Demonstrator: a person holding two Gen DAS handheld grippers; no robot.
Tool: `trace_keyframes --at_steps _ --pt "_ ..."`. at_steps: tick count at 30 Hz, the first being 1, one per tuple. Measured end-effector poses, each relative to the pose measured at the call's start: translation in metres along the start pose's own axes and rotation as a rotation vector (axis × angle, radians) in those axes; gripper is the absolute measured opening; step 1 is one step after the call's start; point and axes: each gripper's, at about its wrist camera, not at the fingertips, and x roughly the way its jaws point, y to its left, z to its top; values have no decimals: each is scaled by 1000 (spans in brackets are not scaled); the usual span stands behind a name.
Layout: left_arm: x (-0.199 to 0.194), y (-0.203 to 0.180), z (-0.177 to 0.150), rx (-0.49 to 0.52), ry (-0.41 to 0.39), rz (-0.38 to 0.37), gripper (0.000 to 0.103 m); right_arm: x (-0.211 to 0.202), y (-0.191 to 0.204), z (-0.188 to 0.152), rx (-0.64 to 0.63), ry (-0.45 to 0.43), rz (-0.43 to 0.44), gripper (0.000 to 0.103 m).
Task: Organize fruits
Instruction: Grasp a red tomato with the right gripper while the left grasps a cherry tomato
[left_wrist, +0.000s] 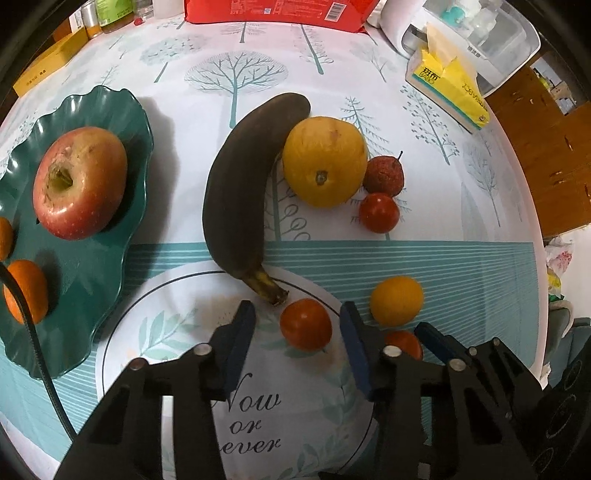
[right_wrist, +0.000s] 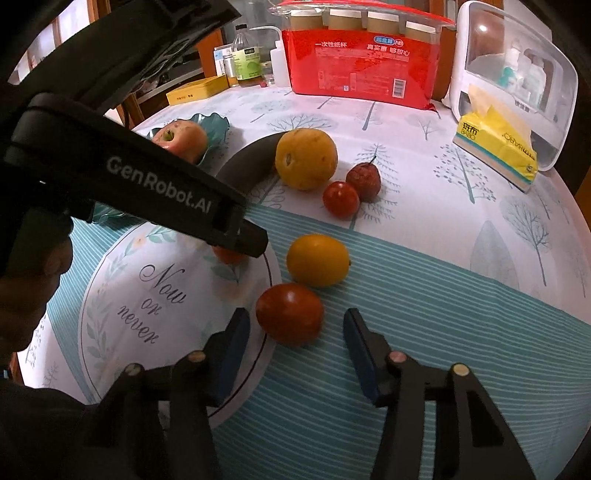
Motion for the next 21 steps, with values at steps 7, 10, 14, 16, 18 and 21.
trace_keyframes --at_steps 7,10,14,16,18,21 --pt "1 -5 0 12 16 -21 26 -1 3 1 -15 -1 6 36" --pt "1 -5 0 13 14 -26 26 -2 4 1 -16 2 0 36" --pt "-2 -5 -1 10 0 -30 26 -7 5 1 -16 1 -11 36" --pt "-6 -3 -2 7 -5 -32 26 -10 7 1 -14 -2 -14 36" --pt "-13 2 -6 -1 -15 -38 26 -11 9 1 -13 1 -13 36" --pt "-23 11 -11 -18 -35 -45 26 -14 14 2 -20 2 -14 36"
